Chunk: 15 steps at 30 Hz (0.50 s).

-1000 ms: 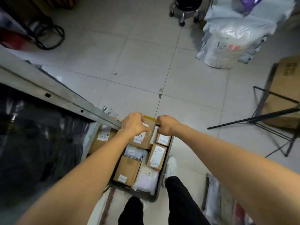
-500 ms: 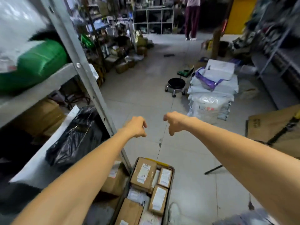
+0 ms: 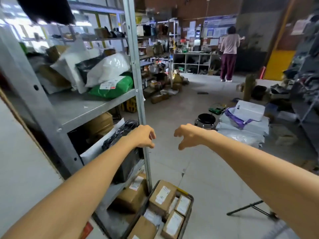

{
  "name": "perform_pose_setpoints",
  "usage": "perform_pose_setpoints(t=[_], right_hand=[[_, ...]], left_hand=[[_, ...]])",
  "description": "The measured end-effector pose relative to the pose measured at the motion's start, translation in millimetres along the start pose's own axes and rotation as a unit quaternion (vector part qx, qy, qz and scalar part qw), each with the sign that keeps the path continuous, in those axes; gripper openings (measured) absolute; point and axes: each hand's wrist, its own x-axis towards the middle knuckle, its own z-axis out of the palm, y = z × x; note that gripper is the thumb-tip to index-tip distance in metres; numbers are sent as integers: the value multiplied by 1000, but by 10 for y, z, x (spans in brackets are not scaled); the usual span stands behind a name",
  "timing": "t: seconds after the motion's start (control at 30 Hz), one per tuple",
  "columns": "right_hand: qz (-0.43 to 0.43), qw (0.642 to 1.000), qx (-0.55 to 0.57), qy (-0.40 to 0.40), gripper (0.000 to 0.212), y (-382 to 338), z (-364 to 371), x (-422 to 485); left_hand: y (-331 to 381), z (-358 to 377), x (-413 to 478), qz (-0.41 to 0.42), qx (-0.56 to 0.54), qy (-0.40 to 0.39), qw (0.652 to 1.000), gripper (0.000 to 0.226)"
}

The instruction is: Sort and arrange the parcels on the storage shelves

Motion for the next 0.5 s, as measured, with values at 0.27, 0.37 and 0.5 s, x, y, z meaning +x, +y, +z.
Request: perform_pose_setpoints(t=[0.27,0.37,0.5], right_hand=[[-185,981,-51,-23,57,-1015,-31,-488],[-248,966,-78,-14,57,-1494,1,-611],[-335,938,-89,-18,60,-2297,100,-825]], left_hand=[[-225,-202,-1398,-120,-26,66,990,36],[-401,-236,-2041,-178,-13,81,981,36],[-696,-356,-3077,-264,-13,99,959,35]])
